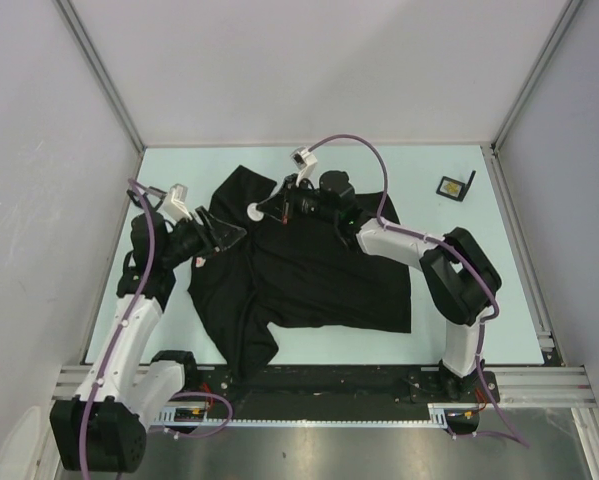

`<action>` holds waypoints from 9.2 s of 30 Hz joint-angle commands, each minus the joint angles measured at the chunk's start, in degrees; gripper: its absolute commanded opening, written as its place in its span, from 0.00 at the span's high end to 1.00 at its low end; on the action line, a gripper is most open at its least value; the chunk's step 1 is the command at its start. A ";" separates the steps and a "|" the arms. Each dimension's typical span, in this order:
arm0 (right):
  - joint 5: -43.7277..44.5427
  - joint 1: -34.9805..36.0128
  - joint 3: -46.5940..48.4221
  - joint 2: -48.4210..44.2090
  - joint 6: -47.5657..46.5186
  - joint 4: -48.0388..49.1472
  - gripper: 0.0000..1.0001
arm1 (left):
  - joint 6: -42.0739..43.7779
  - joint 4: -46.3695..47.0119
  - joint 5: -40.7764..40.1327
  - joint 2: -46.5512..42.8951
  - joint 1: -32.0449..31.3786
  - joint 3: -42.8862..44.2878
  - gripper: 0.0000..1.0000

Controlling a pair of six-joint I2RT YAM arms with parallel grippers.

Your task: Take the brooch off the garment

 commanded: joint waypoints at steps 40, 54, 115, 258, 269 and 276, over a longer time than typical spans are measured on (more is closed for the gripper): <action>-11.51 2.96 -1.49 -0.05 24.87 20.38 1.00 | -17.80 32.46 14.34 -8.70 9.08 -15.62 0.59; -12.39 3.66 -0.87 1.00 25.84 22.06 1.00 | -22.89 39.84 14.51 -8.17 9.78 -16.67 0.69; -13.19 4.10 -0.08 3.20 26.89 23.55 0.81 | -19.56 26.67 14.51 -12.48 11.54 -9.47 1.00; -1.41 -14.36 -10.36 -3.92 13.89 7.55 0.52 | 30.10 -30.20 -75.66 84.20 8.64 81.67 1.00; -1.58 -14.27 -10.36 -3.65 14.15 8.08 0.52 | 29.84 -30.73 -75.57 85.70 8.64 82.20 0.99; -1.85 -14.27 -10.36 -3.48 14.41 8.26 0.52 | 29.84 -30.47 -74.70 85.61 8.73 82.47 0.93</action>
